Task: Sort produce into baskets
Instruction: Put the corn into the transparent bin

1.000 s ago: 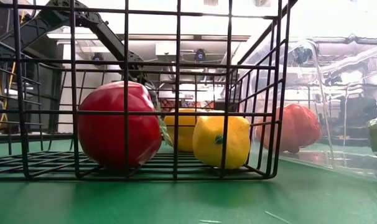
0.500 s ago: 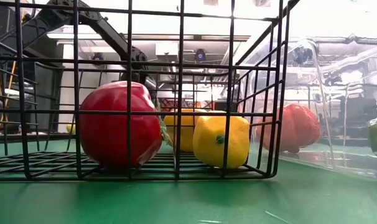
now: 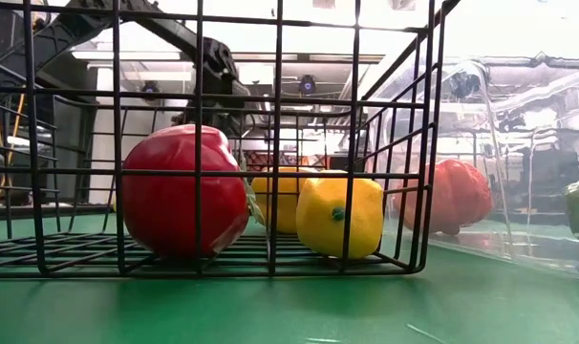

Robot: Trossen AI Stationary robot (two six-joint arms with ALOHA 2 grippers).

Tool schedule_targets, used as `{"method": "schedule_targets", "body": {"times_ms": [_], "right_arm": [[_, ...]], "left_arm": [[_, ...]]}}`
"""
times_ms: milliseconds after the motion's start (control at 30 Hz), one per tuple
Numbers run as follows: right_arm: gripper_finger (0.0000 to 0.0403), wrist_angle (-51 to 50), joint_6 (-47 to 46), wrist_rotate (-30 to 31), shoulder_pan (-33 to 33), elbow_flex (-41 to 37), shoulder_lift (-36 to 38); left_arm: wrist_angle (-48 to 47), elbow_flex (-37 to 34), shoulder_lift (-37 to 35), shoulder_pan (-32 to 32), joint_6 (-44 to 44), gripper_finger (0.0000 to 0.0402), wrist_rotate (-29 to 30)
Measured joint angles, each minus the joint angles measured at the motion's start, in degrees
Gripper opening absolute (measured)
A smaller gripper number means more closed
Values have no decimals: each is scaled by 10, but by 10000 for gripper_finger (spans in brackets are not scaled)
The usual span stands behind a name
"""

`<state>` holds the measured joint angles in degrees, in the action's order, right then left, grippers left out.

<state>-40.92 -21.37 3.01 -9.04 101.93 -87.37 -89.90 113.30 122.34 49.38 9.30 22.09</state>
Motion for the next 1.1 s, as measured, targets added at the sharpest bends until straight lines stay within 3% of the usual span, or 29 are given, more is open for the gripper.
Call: {"method": "schedule_targets", "body": {"times_ms": [167,333,533,700,867,1100], "right_arm": [[365,-4,7,0,0,0,9],[365,-10,7,5,0,0,7],[365,-28,4,42,-5,0,5],[365,-26,4,71,-8,0,5],[365,-26,-9,95,-8,0,5],[365,-21,-11,110,-8,0,3]], "left_arm": [[-1,-1,0,13,-28,28,-25],[0,-22,-3,20,-32,105,-41],[-1,-126,-12,36,-55,208,-47],[24,-227,-24,49,-76,269,-51],[108,-291,-57,61,-76,303,-48],[188,-302,-89,68,-36,310,10]]}}
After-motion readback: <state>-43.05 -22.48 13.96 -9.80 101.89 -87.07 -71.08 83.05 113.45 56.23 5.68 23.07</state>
